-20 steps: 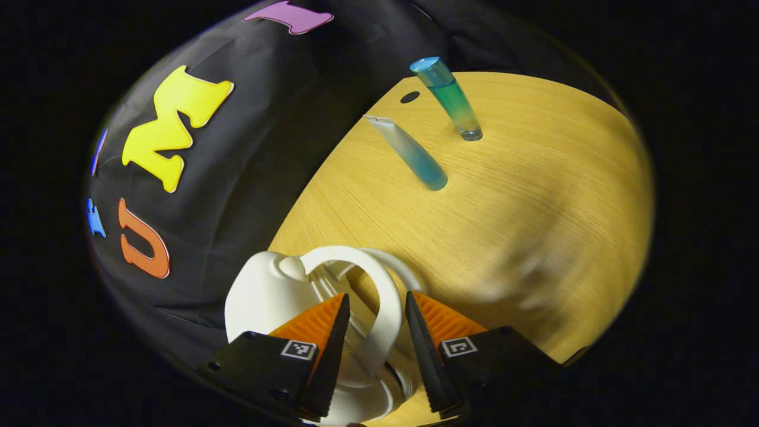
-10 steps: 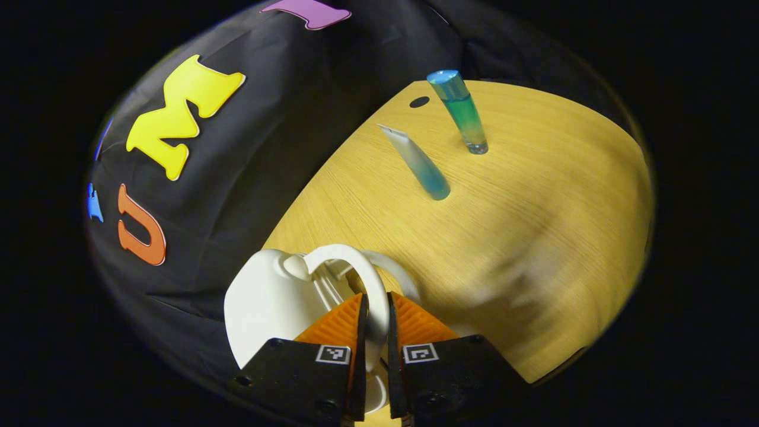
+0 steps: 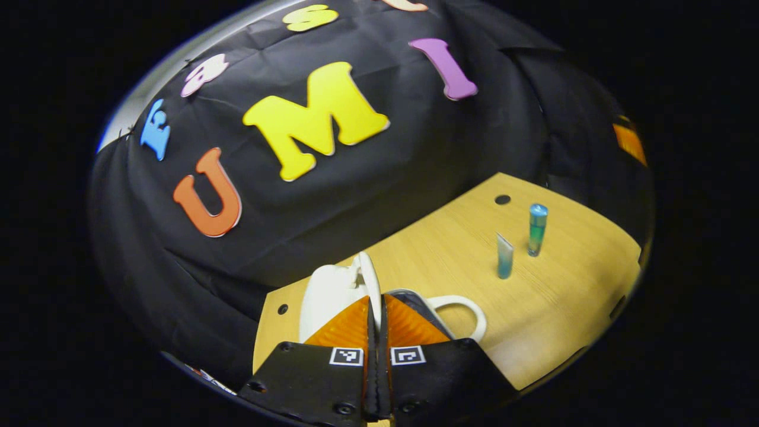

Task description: First open the suitcase, pack the skin care products into it, and then close the suitcase.

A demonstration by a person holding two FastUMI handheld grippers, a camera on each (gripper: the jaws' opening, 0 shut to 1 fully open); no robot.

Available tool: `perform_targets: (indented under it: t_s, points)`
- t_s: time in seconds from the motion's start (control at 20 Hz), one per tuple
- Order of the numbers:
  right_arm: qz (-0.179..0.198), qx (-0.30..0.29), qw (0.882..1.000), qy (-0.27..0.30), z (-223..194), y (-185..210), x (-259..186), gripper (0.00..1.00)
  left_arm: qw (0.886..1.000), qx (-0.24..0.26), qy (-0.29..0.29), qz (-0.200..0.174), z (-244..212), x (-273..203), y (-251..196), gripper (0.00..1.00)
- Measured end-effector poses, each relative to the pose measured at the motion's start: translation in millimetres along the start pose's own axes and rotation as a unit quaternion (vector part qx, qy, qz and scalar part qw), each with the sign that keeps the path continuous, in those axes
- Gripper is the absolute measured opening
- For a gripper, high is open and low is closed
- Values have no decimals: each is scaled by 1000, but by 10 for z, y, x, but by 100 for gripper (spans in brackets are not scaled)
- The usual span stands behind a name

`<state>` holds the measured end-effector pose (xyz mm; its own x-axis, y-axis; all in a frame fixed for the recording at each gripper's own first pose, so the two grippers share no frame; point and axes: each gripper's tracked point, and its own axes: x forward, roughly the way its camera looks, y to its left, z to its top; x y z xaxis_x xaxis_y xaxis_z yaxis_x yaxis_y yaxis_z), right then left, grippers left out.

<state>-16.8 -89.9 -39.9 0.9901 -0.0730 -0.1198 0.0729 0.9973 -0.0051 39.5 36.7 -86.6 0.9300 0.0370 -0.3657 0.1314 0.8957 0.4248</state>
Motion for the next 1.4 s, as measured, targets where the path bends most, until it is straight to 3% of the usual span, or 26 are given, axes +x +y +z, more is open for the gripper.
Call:
perform_targets:
  t_s: [0.15,0.35,0.6,0.85,1.1,1.2,1.3,1.35,1.4]
  points:
    - [18,-1,1000,-5,117,250,4,80,997,-69,-19,24,-148,-12,850,3]
    - [22,-14,1000,-9,200,473,-38,80,984,-151,-20,91,-687,46,2014,3]
    - [19,-56,998,5,132,630,-135,80,967,-212,9,143,-1788,346,2731,3]
    - [4,-90,996,22,55,687,-212,77,943,-290,83,144,-2914,741,2746,3]
    - [-21,-94,995,34,36,657,-203,79,902,-386,154,117,-3475,1033,2405,7]
    - [-26,-92,995,33,55,680,-191,79,897,-400,149,118,-3516,1049,2449,10]
    - [-24,-91,995,32,55,726,-173,78,899,-388,161,121,-3581,1024,2475,16]
    - [-22,-89,995,32,40,750,-165,78,904,-372,167,128,-3604,995,2522,9]
    - [-20,-86,996,31,39,769,-157,79,909,-354,170,138,-3623,979,2574,28]
